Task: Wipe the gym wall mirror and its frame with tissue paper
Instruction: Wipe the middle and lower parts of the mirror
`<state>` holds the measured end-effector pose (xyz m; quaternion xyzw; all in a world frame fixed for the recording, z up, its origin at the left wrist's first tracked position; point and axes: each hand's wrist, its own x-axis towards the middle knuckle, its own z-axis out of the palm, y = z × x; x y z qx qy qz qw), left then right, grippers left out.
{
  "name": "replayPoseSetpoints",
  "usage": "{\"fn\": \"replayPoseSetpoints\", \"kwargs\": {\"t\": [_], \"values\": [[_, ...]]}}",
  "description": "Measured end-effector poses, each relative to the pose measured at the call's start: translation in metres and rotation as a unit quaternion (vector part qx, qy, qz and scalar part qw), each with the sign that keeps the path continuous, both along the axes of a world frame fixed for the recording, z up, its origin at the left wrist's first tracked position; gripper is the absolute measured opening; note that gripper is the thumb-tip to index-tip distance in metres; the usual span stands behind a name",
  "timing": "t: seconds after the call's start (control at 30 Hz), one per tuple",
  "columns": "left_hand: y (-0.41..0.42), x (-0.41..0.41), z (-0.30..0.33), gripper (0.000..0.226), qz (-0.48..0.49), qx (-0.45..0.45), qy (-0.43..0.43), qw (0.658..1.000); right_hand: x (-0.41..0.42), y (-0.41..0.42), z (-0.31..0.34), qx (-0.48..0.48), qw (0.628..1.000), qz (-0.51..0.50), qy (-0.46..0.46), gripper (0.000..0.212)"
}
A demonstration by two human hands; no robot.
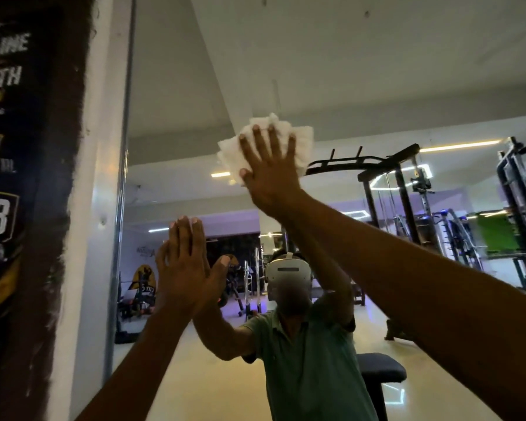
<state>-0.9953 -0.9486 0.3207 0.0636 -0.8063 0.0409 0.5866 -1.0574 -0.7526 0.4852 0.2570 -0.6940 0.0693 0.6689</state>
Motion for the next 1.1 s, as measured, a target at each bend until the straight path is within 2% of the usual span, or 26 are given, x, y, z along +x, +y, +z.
{"fn": "replayPoseSetpoints", "kwargs": {"t": [0.1,0.2,0.3,0.4,0.47,0.53,0.6,0.67,0.77,0.9,1.03,1.1], "values": [[-0.004,0.001,0.002,0.104,0.003,-0.006,0.004,1.000,0.017,-0.052,-0.003,0.130,0.991,-0.013,0.023,0.069],[-0.010,0.001,0.000,0.101,0.010,-0.022,0.007,1.000,-0.002,-0.019,-0.007,0.212,0.975,-0.002,0.062,0.066],[-0.019,0.002,-0.001,0.096,0.023,-0.033,-0.003,0.999,-0.030,0.060,-0.011,0.177,0.982,0.010,0.058,0.064],[-0.024,0.006,-0.002,0.094,0.029,-0.051,-0.016,0.998,-0.052,0.131,-0.016,0.105,0.994,0.003,0.004,0.068],[-0.026,0.010,-0.013,0.096,0.022,-0.029,-0.017,0.999,-0.048,0.126,-0.018,0.039,0.999,-0.001,-0.013,0.071],[-0.035,0.015,-0.036,0.099,0.016,0.013,-0.016,1.000,-0.034,0.076,-0.020,-0.009,1.000,0.001,-0.009,0.073],[-0.052,0.019,-0.058,0.100,0.014,0.035,-0.015,0.999,-0.017,0.010,-0.021,0.018,1.000,0.015,0.019,0.072],[-0.067,0.020,-0.067,0.097,0.020,0.013,-0.004,1.000,0.000,-0.052,-0.024,0.070,0.996,0.019,0.052,0.071],[-0.074,0.016,-0.069,0.095,0.026,-0.004,0.002,1.000,0.020,-0.102,-0.032,0.156,0.986,0.008,0.061,0.071],[-0.074,0.018,-0.069,0.094,0.011,-0.007,0.009,1.000,0.004,-0.054,-0.047,0.256,0.963,0.015,0.084,0.067],[-0.074,0.022,-0.069,0.094,0.006,-0.017,0.001,1.000,-0.022,0.036,-0.064,0.255,0.965,0.022,0.061,0.067],[-0.073,0.023,-0.069,0.095,0.005,-0.016,0.005,1.000,-0.026,0.042,-0.063,0.239,0.969,0.016,0.052,0.068]]}}
